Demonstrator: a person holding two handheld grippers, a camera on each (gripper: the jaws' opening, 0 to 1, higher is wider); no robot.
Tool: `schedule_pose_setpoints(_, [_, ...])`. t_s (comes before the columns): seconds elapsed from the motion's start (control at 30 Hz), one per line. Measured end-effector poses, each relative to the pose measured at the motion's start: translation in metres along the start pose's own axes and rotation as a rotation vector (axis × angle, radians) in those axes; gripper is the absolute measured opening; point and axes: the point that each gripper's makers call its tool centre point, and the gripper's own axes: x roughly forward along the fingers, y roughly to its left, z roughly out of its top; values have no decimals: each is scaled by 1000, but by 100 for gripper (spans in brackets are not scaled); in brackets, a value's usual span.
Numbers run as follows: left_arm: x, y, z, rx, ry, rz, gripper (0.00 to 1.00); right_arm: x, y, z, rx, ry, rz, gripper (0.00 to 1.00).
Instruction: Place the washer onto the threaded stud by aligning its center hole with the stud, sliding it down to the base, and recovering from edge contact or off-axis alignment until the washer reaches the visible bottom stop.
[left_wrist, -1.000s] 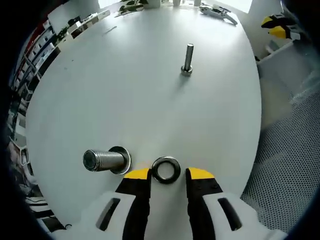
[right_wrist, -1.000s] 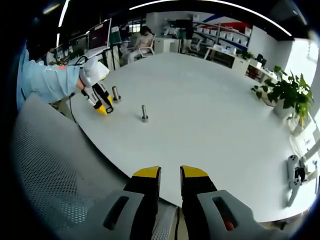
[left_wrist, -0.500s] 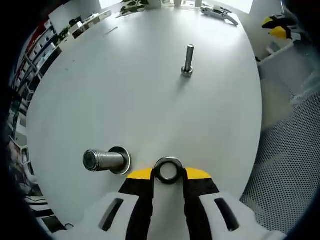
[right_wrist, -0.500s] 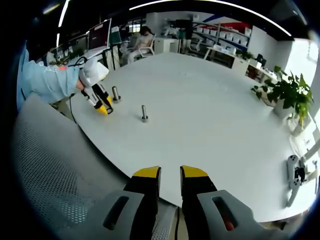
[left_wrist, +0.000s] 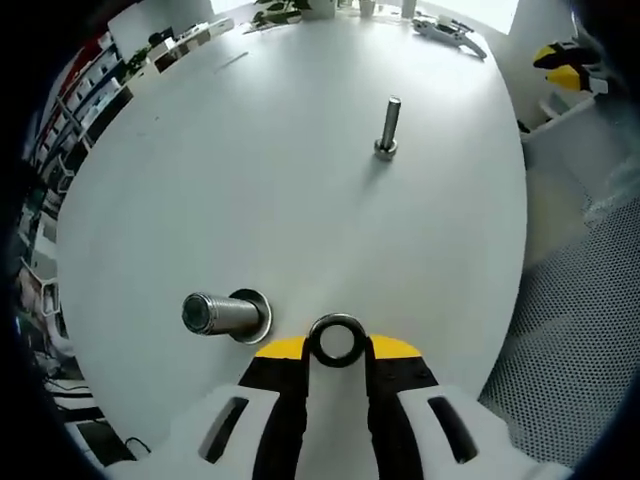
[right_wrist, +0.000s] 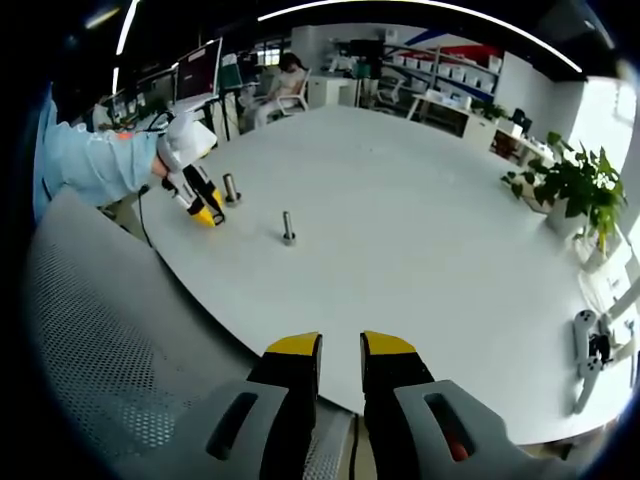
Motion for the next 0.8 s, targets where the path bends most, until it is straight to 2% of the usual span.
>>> schedule_pose_setpoints(0.27, [-11,6,3,-17,-12,17,19,0,0,0,-1,0,0,18])
schedule_pose_setpoints(0.37, [-14,5,3,-47,-11,11,19,0,0,0,-2,0,0,18])
schedule_pose_setpoints(0.5, [-17,6,3,-32,-13,23,19,0,0,0,-4,0,1,18])
schedule_pose_setpoints(0.8, [-39,11,16,-37,-51,49,19,0,1,0,-8,2,4,18])
